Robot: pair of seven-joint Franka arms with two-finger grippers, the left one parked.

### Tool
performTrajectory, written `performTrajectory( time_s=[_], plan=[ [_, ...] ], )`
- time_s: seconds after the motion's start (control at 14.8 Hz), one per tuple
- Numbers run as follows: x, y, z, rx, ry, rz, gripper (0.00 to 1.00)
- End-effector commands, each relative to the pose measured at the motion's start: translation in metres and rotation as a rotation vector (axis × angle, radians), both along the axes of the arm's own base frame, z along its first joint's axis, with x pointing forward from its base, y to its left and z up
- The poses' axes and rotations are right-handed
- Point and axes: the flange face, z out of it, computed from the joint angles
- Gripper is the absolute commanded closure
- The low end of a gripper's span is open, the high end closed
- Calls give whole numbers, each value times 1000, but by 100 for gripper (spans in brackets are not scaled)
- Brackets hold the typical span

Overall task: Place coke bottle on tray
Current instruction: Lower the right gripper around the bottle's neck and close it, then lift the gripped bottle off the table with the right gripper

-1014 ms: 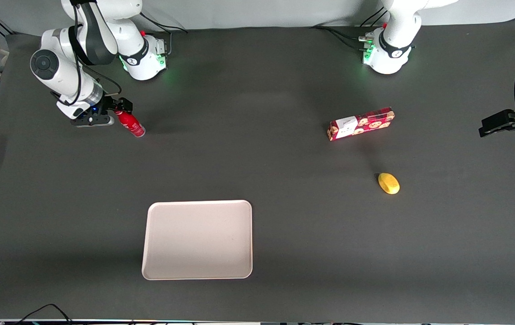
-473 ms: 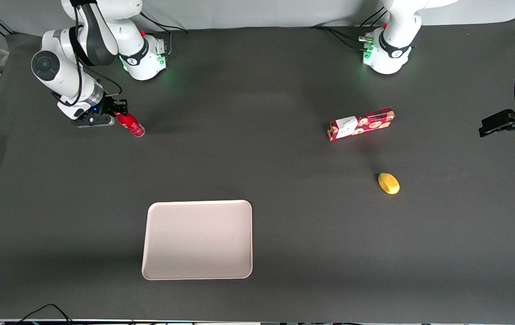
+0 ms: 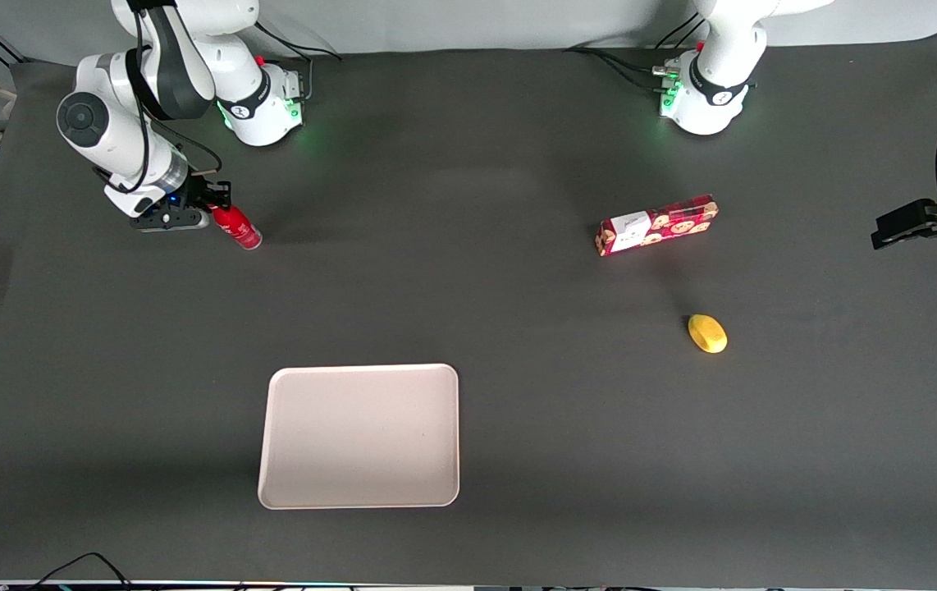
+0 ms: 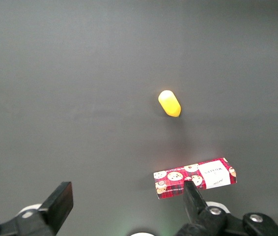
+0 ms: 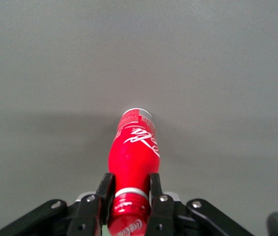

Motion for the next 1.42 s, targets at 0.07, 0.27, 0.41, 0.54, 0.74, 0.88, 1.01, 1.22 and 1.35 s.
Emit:
performTrajectory(
  time_s=[0.07,0.27,0.41,0.54,0.74,0.88,1.01,1.22,1.35],
  plan=[
    [5,-3,7,-9,-12,12,100],
    [24,-4,41,-13,3,10,100],
    [38,-6,70,-16,11,8,100],
    [50,-8,102,-21,26,3,100],
    [69,-17,168,-48,34,-5,100],
    [85,-19,216,-54,41,-18,100],
    [106,-20,260,-61,55,-30,100],
    [145,-14,305,-60,54,-39,100],
    [176,-9,321,-62,49,-38,100]
  ],
)
